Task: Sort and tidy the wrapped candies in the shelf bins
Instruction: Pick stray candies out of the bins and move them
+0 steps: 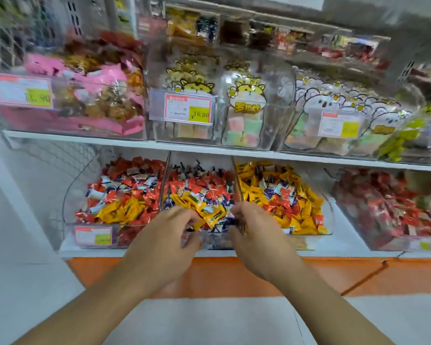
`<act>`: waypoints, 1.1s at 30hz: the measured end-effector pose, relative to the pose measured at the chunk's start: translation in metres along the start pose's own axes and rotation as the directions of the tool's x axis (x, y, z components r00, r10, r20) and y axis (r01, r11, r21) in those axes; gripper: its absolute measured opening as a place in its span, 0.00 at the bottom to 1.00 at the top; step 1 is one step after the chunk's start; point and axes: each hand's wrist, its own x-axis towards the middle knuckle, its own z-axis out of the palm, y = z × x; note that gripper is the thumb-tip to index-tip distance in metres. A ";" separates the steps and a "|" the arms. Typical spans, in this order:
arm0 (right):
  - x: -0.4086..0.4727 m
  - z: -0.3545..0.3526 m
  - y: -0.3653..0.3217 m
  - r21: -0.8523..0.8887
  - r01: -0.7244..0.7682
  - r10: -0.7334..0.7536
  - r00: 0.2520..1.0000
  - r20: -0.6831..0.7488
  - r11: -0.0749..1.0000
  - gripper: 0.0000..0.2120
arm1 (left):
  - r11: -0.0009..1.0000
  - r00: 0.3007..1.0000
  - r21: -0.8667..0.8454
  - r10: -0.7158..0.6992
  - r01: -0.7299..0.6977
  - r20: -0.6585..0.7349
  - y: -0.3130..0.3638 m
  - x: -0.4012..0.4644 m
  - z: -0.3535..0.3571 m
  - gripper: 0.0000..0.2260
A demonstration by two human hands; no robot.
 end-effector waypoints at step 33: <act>0.111 0.059 0.000 -0.388 0.172 0.000 0.914 0.405 0.905 0.12 | 0.809 0.972 0.575 -0.015 -0.125 0.234 -0.035 0.085 0.032 0.15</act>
